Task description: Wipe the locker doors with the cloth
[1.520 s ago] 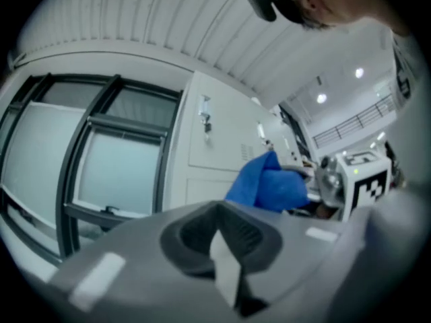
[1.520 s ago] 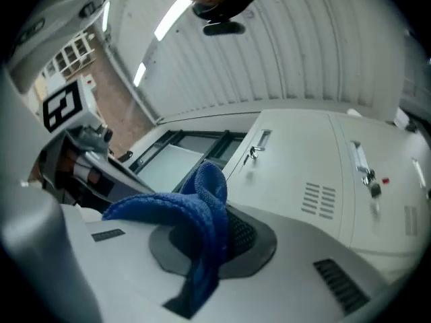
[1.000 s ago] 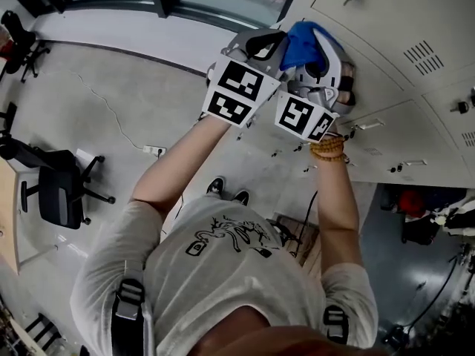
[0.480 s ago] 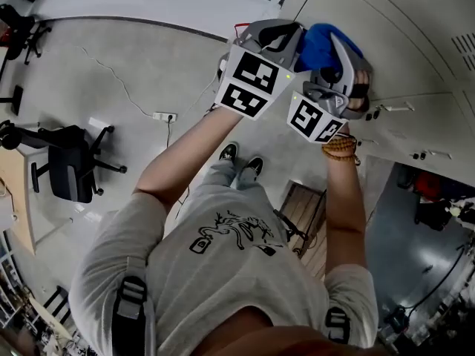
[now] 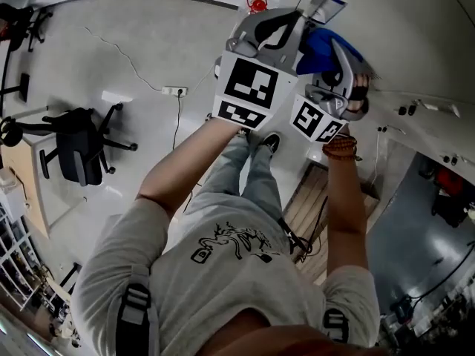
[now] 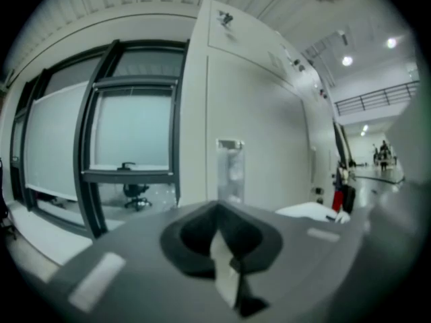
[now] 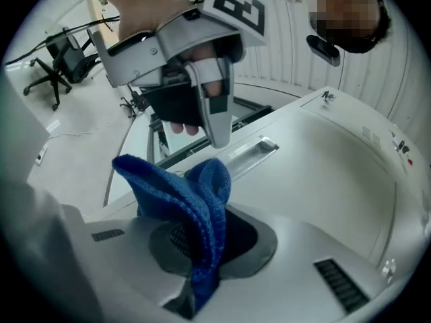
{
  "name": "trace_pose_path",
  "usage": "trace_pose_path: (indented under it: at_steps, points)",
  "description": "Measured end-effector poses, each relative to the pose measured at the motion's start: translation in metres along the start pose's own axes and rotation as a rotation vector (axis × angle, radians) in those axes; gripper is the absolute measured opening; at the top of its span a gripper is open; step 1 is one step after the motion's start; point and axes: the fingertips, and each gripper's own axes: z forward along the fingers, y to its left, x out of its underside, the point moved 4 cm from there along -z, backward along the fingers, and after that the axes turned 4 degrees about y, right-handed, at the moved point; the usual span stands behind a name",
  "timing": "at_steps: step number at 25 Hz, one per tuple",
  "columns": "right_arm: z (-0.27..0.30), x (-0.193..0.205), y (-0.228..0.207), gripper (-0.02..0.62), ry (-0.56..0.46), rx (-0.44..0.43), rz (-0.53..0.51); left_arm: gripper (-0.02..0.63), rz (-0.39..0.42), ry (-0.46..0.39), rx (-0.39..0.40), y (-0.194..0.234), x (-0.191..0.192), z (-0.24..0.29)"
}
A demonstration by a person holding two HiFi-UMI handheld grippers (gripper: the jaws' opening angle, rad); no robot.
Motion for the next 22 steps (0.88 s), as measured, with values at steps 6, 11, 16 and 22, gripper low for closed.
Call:
trace_pose_path:
  at_steps: [6, 11, 16, 22]
  points:
    - [0.009, 0.017, 0.074, 0.029, 0.005, -0.075, -0.031, 0.002, -0.01, 0.035, -0.006, -0.001, 0.055, 0.011]
    - [0.01, 0.031, 0.099, 0.029, 0.031, -0.116, -0.084, 0.002, -0.031, 0.064, 0.003, -0.004, 0.084, 0.012]
    - [-0.004, 0.043, 0.067, 0.029, 0.088, -0.13, -0.111, 0.002, -0.038, 0.041, 0.0, -0.012, 0.061, 0.001]
    - [-0.013, 0.023, -0.018, 0.029, 0.074, -0.047, -0.151, 0.002, -0.003, -0.054, 0.017, -0.033, -0.012, -0.013]
